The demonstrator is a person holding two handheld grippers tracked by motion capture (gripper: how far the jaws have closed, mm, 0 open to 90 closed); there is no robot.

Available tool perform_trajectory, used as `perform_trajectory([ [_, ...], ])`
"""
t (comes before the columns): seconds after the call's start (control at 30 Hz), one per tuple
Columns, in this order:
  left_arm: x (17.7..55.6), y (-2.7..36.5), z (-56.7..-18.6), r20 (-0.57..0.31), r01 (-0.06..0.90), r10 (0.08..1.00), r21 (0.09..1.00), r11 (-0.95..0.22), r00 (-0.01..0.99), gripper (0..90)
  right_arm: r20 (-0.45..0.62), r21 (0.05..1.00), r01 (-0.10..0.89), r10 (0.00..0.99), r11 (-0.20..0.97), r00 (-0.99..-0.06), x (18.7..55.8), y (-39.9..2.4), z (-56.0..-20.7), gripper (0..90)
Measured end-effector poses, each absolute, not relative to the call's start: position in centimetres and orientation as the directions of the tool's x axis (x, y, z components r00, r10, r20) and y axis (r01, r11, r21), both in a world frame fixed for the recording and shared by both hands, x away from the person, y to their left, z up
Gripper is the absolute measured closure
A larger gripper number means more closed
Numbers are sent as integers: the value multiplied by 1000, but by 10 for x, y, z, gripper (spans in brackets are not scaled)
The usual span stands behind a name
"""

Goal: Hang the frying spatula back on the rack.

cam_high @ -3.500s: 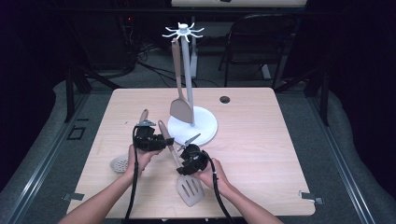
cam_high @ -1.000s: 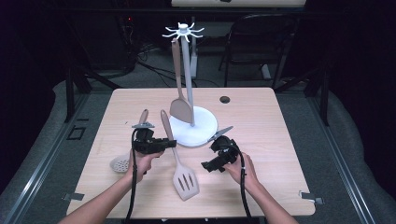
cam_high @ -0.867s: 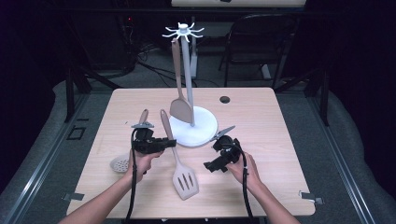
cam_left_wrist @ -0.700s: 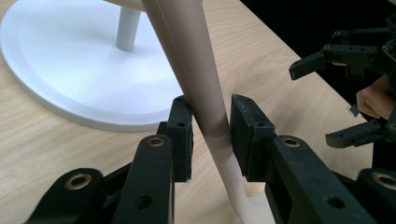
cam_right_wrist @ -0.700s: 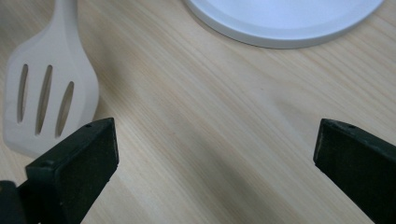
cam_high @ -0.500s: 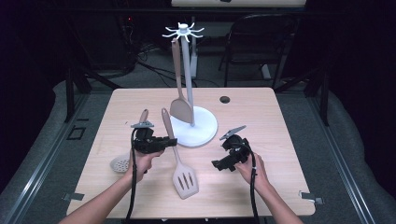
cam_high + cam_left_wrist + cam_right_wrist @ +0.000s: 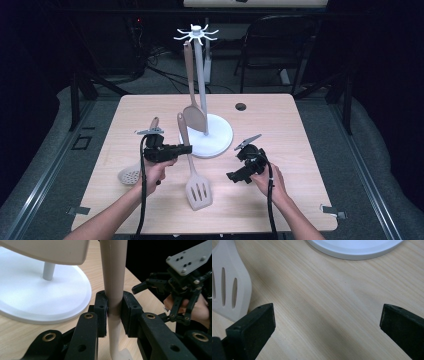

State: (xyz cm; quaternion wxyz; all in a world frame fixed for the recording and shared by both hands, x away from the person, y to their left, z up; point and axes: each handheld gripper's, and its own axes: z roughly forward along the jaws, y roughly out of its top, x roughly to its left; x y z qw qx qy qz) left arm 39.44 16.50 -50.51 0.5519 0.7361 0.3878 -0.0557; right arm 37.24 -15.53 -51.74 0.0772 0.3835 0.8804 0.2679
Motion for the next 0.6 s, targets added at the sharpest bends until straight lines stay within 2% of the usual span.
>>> perform_trajectory([
  [0.6,392,165,-483,-429,555,516,825,-112,742,770,59,505,631,706,589,-706,373,-151,-521,0],
])
